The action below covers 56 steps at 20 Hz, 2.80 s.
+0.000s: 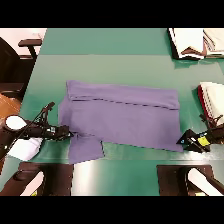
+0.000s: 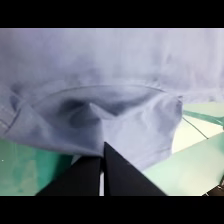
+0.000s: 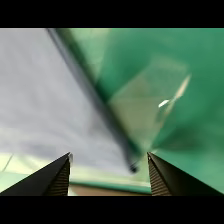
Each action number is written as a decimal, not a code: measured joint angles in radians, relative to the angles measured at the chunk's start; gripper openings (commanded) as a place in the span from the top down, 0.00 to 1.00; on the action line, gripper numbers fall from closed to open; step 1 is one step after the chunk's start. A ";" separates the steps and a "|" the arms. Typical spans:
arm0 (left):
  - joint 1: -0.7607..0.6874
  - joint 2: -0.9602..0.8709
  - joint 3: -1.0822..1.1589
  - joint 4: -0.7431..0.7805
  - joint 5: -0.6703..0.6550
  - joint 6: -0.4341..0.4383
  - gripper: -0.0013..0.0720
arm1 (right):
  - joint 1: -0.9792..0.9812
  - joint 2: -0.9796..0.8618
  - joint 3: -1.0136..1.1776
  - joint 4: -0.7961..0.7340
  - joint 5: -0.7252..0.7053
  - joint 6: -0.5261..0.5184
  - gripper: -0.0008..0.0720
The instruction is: Fold the shirts.
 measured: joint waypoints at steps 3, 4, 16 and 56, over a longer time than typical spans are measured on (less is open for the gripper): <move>0.000 0.000 0.003 0.013 0.002 0.001 0.95 | 0.034 0.006 -0.033 -0.008 -0.022 0.003 0.75; 0.000 0.000 0.007 0.019 -0.003 0.001 0.95 | 0.050 0.005 -0.039 -0.012 -0.033 0.003 0.92; 0.000 0.297 0.094 0.182 -0.435 -0.175 0.95 | 0.247 0.237 0.101 -0.122 0.173 0.013 0.97; -0.164 -0.620 0.774 0.008 0.183 0.019 0.95 | 0.087 -0.642 0.663 0.410 -0.029 -0.271 0.60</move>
